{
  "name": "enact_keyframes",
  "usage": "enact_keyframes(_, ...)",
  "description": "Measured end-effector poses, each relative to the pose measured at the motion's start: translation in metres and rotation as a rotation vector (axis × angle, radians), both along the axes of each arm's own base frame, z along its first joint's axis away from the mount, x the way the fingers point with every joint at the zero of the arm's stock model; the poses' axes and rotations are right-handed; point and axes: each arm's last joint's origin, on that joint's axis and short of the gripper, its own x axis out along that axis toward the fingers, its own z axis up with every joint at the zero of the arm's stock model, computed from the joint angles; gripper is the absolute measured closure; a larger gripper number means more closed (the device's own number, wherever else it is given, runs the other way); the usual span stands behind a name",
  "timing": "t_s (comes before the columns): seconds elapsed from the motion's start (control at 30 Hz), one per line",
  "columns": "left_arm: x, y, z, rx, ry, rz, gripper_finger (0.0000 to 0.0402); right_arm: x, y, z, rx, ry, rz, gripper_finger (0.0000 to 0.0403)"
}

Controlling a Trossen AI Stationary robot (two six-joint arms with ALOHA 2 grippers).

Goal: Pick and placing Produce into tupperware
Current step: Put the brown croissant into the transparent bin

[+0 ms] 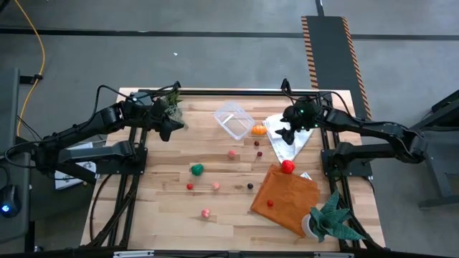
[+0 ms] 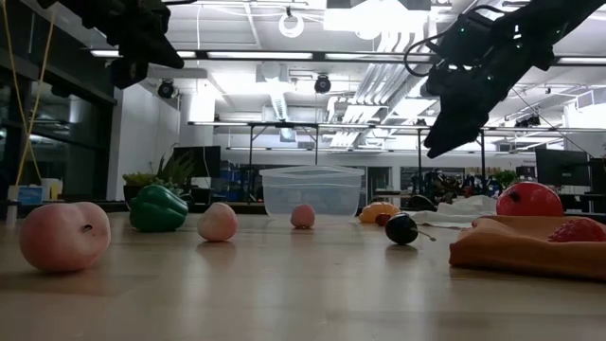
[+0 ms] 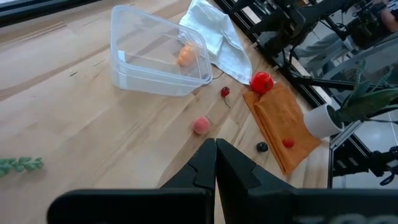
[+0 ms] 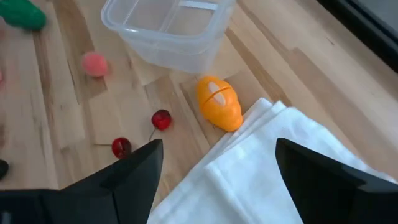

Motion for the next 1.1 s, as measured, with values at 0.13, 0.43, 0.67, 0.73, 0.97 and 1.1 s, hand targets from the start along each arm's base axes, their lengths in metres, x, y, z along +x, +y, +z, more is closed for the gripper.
enact_keyframes(0.13, 0.000, 0.000, 0.000, 0.000, 0.000, 0.000, 0.0401, 0.000, 0.000, 0.000, 0.030, -0.009, -0.032, 0.0100)
enact_keyframes(0.43, 0.000, 0.000, 0.000, 0.007, 0.002, -0.004, 0.0401, 0.006, -0.003, 0.003, -0.127, -0.031, 0.103, 0.0100)
enact_keyframes(0.67, 0.000, 0.000, 0.000, 0.054, 0.015, -0.036, 0.0401, 0.022, -0.011, -0.017, -0.166, 0.025, 0.266, 0.0100)
enact_keyframes(0.73, 0.000, 0.000, 0.000, 0.053, 0.015, -0.037, 0.0401, 0.026, -0.013, -0.027, -0.176, 0.064, 0.303, 0.0100)
enact_keyframes(0.97, 0.000, 0.000, -0.001, 0.037, 0.017, -0.034, 0.0401, 0.039, -0.021, -0.045, -0.231, 0.092, 0.399, 0.0100)
enact_keyframes(1.1, 0.000, 0.000, -0.001, 0.036, 0.017, -0.033, 0.0401, 0.045, -0.028, -0.049, -0.242, 0.038, 0.405, 0.0100)
